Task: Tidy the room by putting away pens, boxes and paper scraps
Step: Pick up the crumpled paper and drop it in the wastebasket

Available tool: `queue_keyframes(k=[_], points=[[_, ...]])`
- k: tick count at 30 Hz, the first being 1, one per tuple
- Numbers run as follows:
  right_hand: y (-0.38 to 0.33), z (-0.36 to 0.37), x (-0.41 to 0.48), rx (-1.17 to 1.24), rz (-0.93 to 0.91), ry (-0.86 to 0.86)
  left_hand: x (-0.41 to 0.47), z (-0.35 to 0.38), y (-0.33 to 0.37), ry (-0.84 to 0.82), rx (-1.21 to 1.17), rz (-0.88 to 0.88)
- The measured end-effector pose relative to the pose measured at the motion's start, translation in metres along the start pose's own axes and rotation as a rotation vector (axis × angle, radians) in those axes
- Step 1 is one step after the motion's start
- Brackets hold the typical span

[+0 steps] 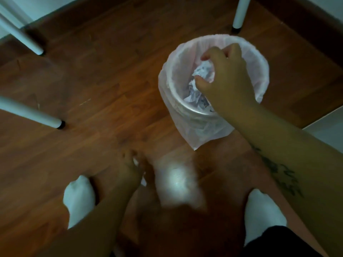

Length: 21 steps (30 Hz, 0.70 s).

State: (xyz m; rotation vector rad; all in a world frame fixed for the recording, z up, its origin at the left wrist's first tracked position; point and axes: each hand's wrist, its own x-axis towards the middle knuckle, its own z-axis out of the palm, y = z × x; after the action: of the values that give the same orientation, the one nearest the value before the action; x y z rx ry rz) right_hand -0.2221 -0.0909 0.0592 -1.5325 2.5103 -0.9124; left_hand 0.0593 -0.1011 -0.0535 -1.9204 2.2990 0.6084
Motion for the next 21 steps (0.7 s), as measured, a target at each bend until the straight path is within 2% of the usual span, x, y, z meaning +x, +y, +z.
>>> queue_keyframes(k=[1, 3, 6, 8, 10, 11, 13, 14, 15, 16, 18, 21], points=[[0.006, -0.003, 0.000, -0.022, 0.012, 0.010, 0.012, -0.010, 0.013, 0.081, -0.283, 0.018], [0.018, -0.015, 0.002, -0.070, 0.059, 0.083, 0.037, -0.050, 0.052, 0.219, -0.557, 0.097], [0.038, -0.024, 0.003, -0.179, 0.209, 0.131, 0.053, -0.112, 0.120, 0.383, -0.730, 0.284], [0.050, -0.029, -0.001, -0.135, 0.190, 0.213, 0.058, -0.140, 0.169, 0.457, -0.812, 0.388], [0.053, -0.030, -0.008, -0.039, 0.045, 0.305, 0.057, -0.147, 0.212, 0.324, -0.865, 0.424], [0.052, -0.031, -0.014, 0.002, -0.010, 0.305, 0.057, -0.142, 0.228, 0.219, -0.775, 0.437], [0.047, -0.031, -0.027, 0.055, -0.096, 0.248, 0.062, -0.121, 0.238, 0.118, -0.350, 0.424], [0.048, -0.028, -0.034, 0.055, -0.131, 0.229, 0.065, -0.112, 0.234, 0.135, -0.149, 0.370], [0.050, -0.025, -0.042, 0.033, -0.151, 0.189, 0.067, -0.105, 0.227, 0.148, -0.052, 0.301], [0.054, -0.022, -0.049, -0.007, -0.165, 0.118, 0.067, -0.100, 0.219, 0.120, -0.034, 0.240], [0.063, -0.019, -0.059, -0.121, -0.212, -0.041, 0.068, -0.090, 0.203, -0.005, -0.188, 0.192], [0.073, -0.024, -0.065, -0.268, -0.308, -0.101, 0.059, -0.082, 0.197, -0.116, -0.449, 0.195]])
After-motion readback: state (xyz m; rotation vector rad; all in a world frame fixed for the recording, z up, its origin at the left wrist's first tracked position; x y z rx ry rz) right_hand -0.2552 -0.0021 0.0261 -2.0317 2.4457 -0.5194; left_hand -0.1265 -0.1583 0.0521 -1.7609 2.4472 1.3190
